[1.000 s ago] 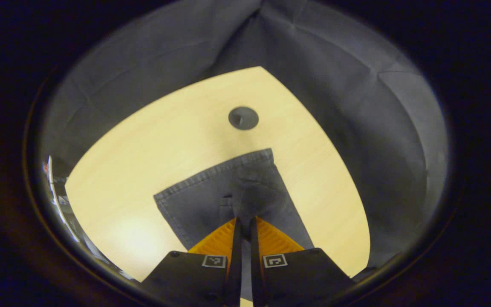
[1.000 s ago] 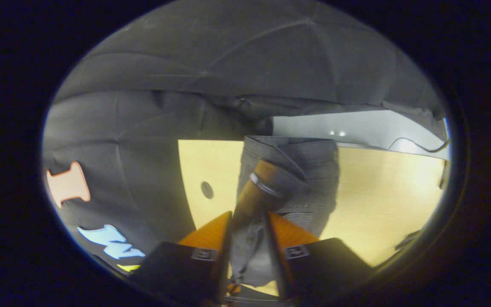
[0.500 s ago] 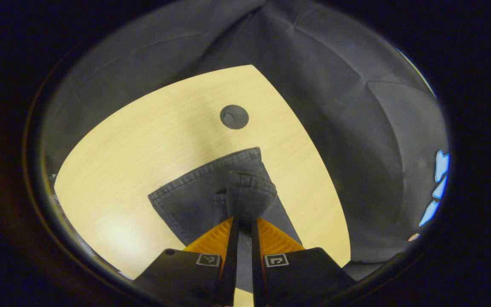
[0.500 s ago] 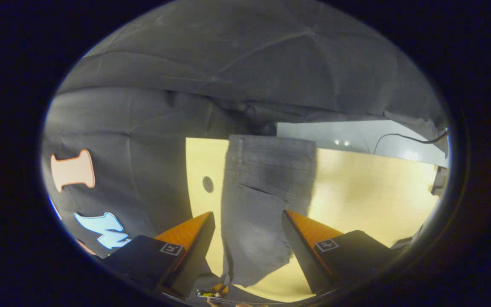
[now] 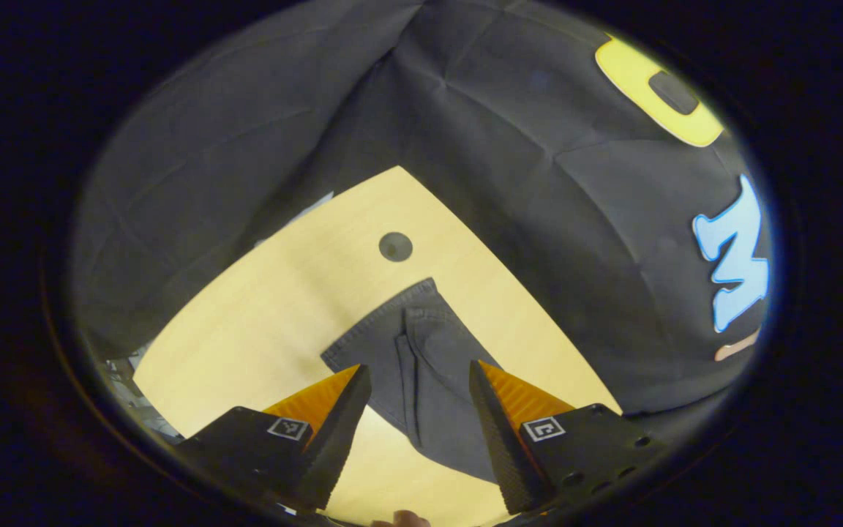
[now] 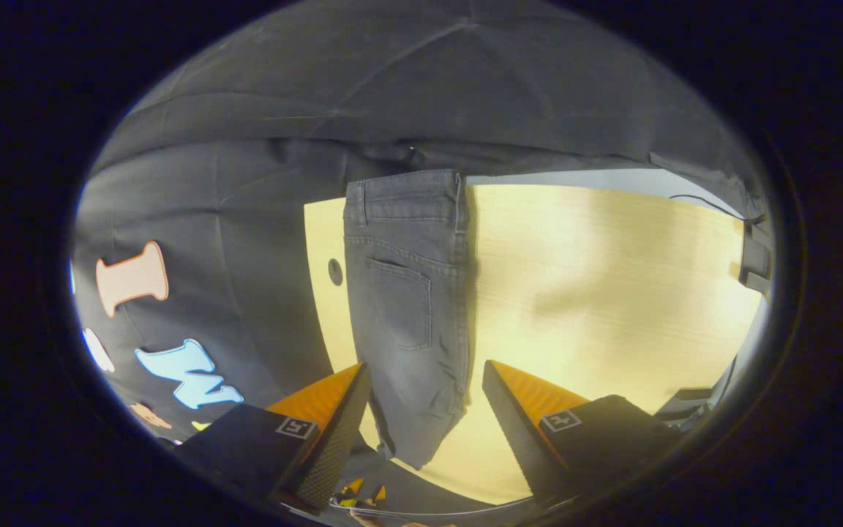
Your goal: Grasp the waist and the cuffs of the jeans and fold them to make the two legs overlap; first hold the waist and fold one-third of the jeans toward the cuffs, then hold the cuffs and fold the remaining one-third in the same direction to finish folding.
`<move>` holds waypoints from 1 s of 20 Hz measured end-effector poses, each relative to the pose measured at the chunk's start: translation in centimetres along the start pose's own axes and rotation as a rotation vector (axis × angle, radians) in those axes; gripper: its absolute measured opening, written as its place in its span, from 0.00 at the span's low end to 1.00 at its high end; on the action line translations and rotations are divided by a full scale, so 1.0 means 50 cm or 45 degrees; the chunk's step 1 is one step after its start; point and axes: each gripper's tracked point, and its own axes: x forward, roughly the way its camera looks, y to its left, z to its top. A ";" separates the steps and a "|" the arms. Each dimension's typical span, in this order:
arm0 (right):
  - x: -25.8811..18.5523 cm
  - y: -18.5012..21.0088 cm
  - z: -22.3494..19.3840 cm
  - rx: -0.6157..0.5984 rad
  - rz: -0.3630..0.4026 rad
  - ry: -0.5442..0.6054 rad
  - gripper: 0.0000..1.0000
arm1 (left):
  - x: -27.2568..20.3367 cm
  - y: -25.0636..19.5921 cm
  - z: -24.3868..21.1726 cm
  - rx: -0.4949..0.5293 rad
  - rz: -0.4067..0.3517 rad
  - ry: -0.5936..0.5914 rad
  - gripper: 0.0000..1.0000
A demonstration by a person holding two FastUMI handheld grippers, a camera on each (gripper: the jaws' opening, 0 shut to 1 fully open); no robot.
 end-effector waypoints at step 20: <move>0.179 -0.041 0.151 0.135 -0.151 -0.211 0.69 | -0.020 0.124 -0.248 -0.144 -0.023 0.048 0.91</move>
